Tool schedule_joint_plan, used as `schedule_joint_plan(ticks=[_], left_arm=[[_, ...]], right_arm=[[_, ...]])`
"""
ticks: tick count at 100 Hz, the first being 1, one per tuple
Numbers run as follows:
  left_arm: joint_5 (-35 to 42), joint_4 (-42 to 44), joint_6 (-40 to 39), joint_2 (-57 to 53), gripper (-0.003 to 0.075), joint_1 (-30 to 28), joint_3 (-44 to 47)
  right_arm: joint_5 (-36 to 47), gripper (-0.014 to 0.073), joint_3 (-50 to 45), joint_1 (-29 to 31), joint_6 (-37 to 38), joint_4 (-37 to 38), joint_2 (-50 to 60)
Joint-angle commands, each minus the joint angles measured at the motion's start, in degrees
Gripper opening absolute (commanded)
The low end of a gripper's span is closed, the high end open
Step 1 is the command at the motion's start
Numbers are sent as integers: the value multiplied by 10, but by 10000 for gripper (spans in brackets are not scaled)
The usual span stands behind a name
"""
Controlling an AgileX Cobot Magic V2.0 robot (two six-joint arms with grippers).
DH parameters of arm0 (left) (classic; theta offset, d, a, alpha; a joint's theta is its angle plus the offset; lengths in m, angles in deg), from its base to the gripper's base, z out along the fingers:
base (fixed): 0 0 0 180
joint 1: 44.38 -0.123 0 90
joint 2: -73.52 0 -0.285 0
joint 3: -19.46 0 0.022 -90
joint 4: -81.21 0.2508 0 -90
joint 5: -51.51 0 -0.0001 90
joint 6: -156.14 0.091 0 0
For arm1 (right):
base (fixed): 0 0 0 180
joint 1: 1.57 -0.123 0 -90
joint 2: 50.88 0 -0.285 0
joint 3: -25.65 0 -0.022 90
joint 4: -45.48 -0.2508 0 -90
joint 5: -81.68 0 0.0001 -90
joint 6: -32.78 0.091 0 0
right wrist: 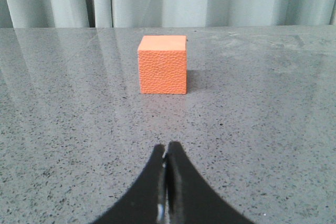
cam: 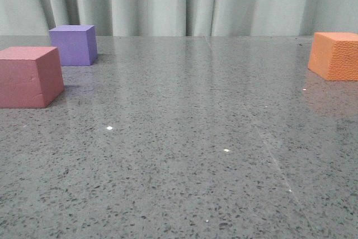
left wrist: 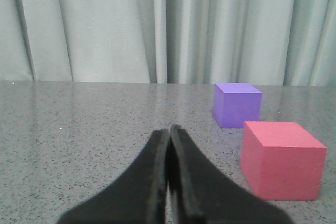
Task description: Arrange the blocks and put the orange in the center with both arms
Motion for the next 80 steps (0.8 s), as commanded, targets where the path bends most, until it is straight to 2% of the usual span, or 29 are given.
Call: schedule_joint_plan(ticks=[1,63,80], left_arm=[[43,-4,-3,-19,-13,-1,31],[33,-4,-3,-19,-13,-1,31],[33,-4,-3,-19,-13,-1,31]], right_arm=[[49,-67,8,3,-5,1,13],[49,-67,8,3,-5,1,13],[96,-67,10,3,-5,1,13]])
